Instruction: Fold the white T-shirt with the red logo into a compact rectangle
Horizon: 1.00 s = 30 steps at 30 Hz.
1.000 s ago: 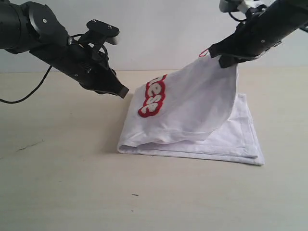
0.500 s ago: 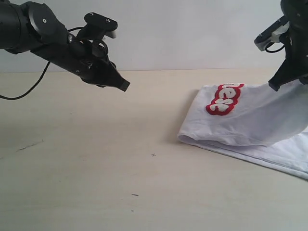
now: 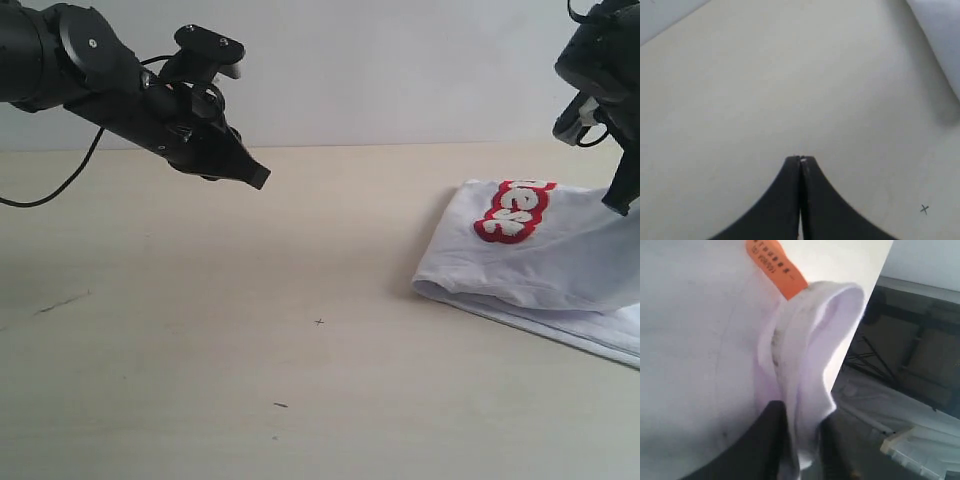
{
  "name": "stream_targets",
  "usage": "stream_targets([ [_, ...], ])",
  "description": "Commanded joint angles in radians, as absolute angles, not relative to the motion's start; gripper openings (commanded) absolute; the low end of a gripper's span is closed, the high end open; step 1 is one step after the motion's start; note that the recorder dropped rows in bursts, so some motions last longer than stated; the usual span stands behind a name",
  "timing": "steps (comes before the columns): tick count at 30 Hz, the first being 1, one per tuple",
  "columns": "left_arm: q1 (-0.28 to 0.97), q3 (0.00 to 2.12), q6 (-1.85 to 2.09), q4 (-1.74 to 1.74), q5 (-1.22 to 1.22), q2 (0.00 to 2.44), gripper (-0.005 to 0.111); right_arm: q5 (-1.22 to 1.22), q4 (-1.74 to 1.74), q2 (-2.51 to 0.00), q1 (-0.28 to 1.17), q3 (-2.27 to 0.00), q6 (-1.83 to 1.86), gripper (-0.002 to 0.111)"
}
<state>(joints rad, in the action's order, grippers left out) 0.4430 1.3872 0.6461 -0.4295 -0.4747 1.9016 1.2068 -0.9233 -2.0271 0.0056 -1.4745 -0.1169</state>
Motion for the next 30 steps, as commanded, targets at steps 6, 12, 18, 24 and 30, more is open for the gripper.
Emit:
stream_targets([
  [6, 0.44, 1.387, 0.648, -0.435, -0.461, 1.893, 0.0, 1.184, -1.017, -2.023, 0.006, -1.473, -0.275, 0.055],
  [12, 0.44, 1.387, 0.648, -0.435, -0.464, 1.893, 0.0, 0.876, -0.476, -2.045, 0.004, -1.473, -0.121, 0.029],
  [18, 0.44, 1.387, 0.646, -0.435, -0.472, 1.893, 0.0, 0.705, 0.005, -2.137, 0.017, -1.473, 0.188, 0.0],
  [24, 0.44, 1.387, 0.646, -0.435, -0.468, 1.893, 0.0, 0.704, 0.134, -2.223, 0.078, -1.476, 0.31, 0.0],
  [30, 0.438, 1.387, 0.646, -0.431, -0.472, 1.893, 0.0, 0.815, 0.295, -2.27, 0.182, -1.586, 0.41, 0.0],
])
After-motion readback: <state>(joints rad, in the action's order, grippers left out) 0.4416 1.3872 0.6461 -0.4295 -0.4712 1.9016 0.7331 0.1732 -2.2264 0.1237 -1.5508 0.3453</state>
